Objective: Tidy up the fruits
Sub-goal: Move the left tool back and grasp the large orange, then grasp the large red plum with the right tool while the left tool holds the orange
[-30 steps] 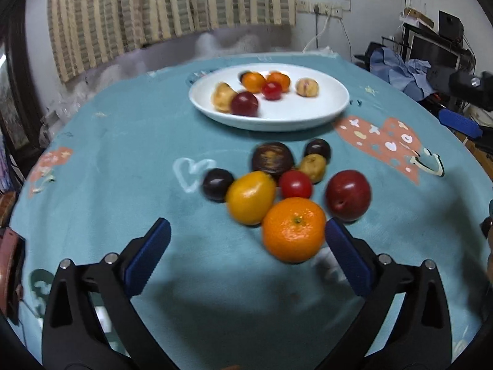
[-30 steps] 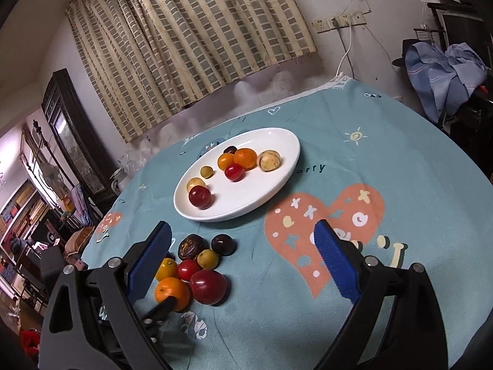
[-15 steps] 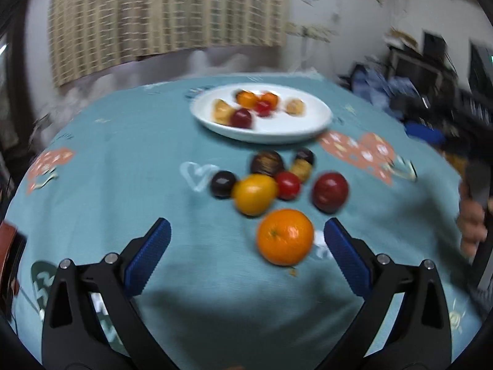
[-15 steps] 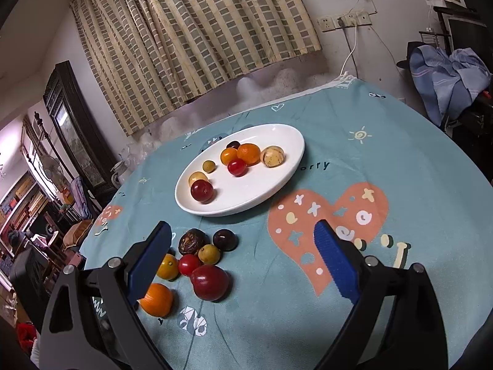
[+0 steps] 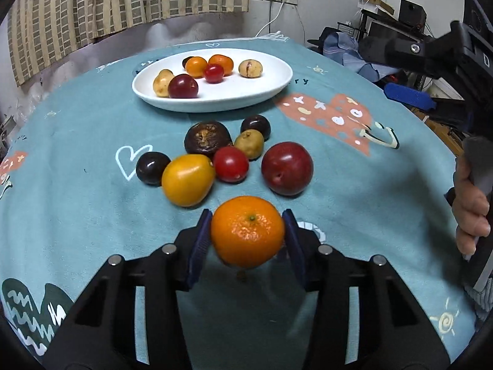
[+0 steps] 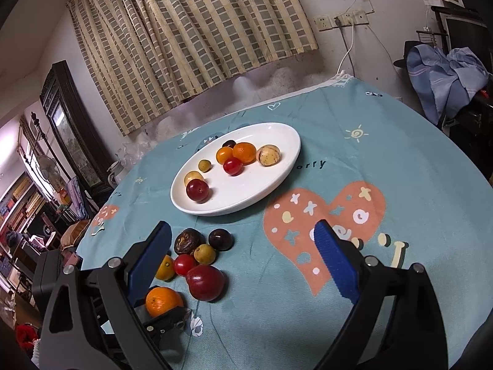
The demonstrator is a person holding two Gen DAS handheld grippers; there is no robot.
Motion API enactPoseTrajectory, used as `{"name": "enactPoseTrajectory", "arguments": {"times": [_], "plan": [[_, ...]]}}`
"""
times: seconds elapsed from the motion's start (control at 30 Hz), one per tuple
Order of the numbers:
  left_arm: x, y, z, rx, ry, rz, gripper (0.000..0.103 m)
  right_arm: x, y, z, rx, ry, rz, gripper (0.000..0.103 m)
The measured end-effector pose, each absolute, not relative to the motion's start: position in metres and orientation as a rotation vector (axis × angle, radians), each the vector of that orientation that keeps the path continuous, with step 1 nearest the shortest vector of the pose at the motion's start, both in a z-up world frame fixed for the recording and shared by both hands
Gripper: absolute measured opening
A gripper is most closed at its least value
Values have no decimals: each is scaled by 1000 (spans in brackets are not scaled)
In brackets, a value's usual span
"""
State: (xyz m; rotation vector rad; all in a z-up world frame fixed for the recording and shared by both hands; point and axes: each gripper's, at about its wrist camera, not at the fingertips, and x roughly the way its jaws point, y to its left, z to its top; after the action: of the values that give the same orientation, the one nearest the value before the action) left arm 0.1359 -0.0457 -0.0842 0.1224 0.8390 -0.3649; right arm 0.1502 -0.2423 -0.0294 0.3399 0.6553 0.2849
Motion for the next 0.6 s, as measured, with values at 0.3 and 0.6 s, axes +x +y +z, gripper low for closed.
{"name": "enactPoseTrajectory", "arguments": {"times": [0.3,0.6], "plan": [[121,-21,-66,99,718,-215,46,150,-207,-46,158,722,331,93],[132,19,-75,-42,793,-138,46,147,-146,-81,-116,836,413,59]]}}
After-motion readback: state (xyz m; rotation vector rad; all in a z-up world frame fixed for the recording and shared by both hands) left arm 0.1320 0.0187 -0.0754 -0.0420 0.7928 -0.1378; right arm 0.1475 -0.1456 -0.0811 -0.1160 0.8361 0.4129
